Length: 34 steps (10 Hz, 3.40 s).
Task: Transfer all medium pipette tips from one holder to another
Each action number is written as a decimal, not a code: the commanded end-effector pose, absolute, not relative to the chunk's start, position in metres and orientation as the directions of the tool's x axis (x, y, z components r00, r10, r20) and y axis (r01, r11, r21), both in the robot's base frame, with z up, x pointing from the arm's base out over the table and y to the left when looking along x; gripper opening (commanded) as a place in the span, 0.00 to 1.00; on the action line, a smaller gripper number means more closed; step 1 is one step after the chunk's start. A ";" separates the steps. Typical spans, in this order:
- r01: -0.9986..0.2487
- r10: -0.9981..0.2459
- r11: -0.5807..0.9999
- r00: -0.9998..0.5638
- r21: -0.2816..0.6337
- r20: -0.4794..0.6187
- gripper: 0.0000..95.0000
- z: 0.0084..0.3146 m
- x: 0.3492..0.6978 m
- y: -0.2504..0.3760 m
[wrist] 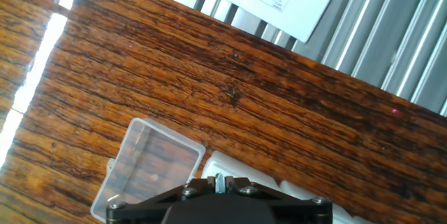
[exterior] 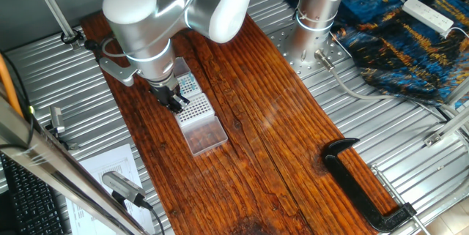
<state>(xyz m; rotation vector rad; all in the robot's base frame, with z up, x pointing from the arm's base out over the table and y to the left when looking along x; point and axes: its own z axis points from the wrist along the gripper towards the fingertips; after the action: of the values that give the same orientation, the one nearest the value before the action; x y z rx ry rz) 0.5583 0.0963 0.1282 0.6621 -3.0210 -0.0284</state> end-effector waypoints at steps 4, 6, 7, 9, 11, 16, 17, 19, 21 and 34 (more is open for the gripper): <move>-0.409 -0.410 0.912 -0.911 0.028 0.049 0.00 0.124 0.558 0.098; -0.411 -0.412 0.911 -0.910 0.028 0.049 0.00 0.125 0.558 0.098; -0.411 -0.411 0.911 -0.910 0.028 0.049 0.00 0.125 0.558 0.098; -0.414 -0.414 0.910 -0.909 0.024 0.053 0.00 0.125 0.557 0.098; -0.417 -0.418 0.908 -0.907 0.025 0.051 0.00 0.124 0.554 0.096; -0.413 -0.414 0.910 -0.909 0.028 0.052 0.00 0.121 0.555 0.096; -0.411 -0.412 0.911 -0.910 0.031 0.051 0.00 0.119 0.555 0.096; -0.416 -0.417 0.909 -0.907 0.031 0.052 0.20 0.119 0.555 0.096; -0.416 -0.417 0.909 -0.907 0.031 0.055 0.40 0.119 0.555 0.096; -0.590 -0.592 0.806 -0.800 0.047 0.099 0.20 0.107 0.521 0.018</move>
<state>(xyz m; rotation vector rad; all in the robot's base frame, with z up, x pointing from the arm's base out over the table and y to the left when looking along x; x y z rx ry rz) 0.5185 0.0172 0.1074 0.9467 -2.8835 -0.0194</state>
